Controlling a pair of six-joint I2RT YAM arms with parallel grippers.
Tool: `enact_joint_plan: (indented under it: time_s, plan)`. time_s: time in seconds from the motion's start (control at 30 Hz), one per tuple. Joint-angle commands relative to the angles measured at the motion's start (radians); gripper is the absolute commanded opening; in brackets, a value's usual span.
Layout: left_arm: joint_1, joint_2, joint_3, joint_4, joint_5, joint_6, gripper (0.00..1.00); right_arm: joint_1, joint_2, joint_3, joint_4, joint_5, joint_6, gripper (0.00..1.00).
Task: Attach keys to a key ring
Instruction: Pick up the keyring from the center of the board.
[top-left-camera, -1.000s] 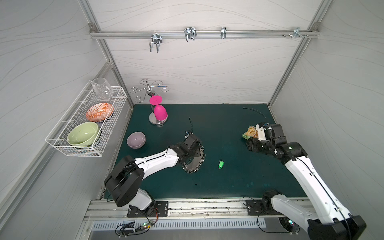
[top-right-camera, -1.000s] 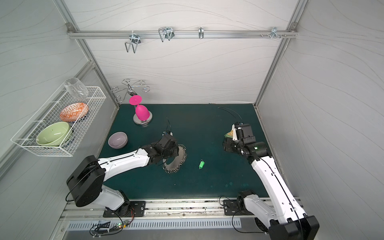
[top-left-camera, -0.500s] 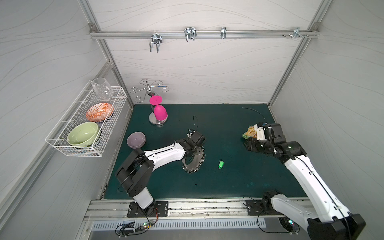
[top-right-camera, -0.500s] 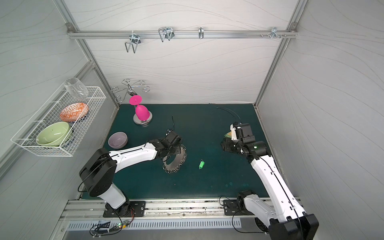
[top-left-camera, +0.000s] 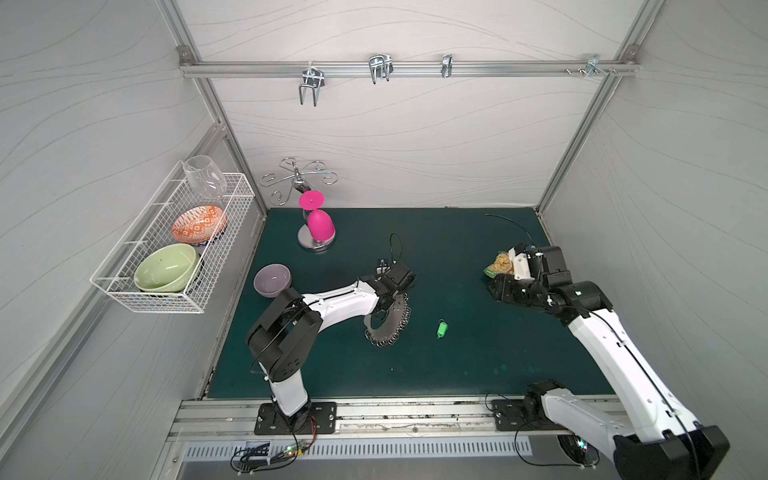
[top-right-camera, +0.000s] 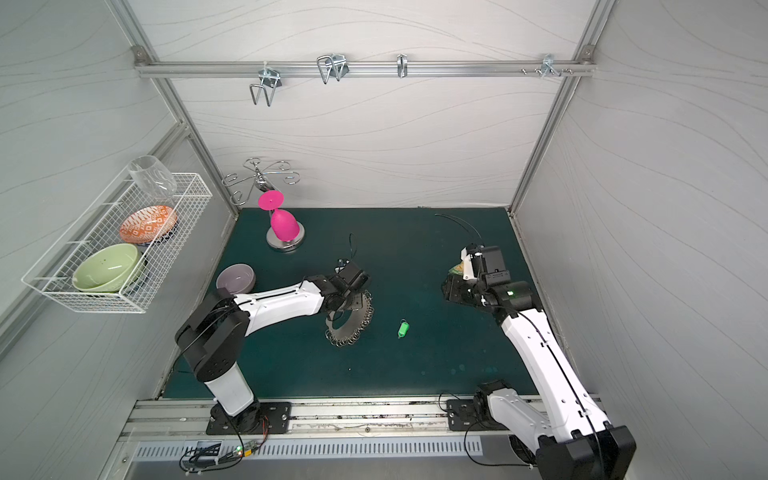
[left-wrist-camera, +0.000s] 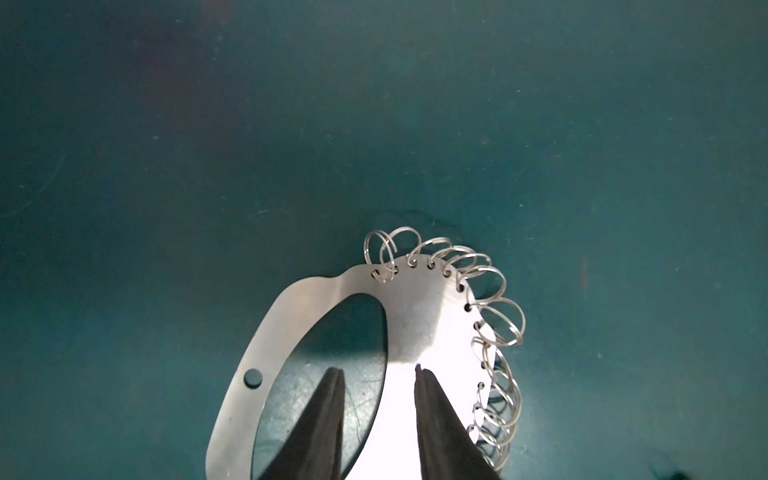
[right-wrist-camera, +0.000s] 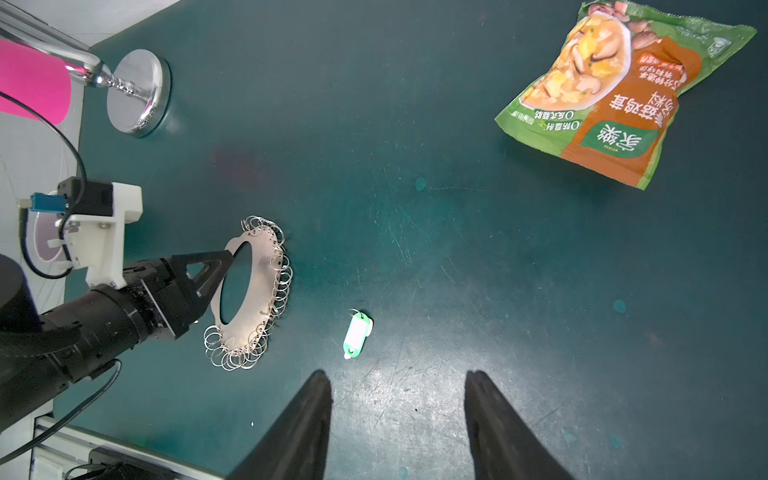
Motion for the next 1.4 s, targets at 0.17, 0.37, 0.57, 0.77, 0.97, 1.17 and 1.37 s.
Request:
enact_joint_plan:
  time_s: [0.17, 0.37, 0.57, 0.77, 0.97, 1.17, 1.37]
  plan:
    - [-0.004, 0.050, 0.075, -0.017, -0.028, 0.007, 0.30, -0.006, 0.000, 0.029, 0.004, -0.014, 0.010, 0.53]
    - [-0.004, 0.086, 0.121, -0.040, -0.039, 0.010, 0.30, -0.007, 0.001, 0.032, 0.000, -0.013, 0.009, 0.53]
    - [-0.005, 0.112, 0.132, -0.069, -0.063, 0.003, 0.29, -0.008, -0.003, 0.036, -0.002, -0.010, 0.005, 0.53]
    - [-0.004, 0.133, 0.146, -0.075, -0.075, 0.004, 0.29, -0.008, -0.003, 0.035, -0.003, -0.013, 0.005, 0.53]
    - [-0.004, 0.145, 0.162, -0.067, -0.075, 0.008, 0.29, -0.009, -0.001, 0.036, -0.003, -0.016, 0.005, 0.52]
    - [-0.004, 0.174, 0.188, -0.080, -0.078, 0.014, 0.29, -0.008, -0.002, 0.039, -0.008, -0.011, 0.001, 0.52]
    - [-0.004, 0.179, 0.180, -0.086, -0.091, 0.014, 0.28, -0.008, -0.002, 0.042, -0.009, -0.008, -0.001, 0.52]
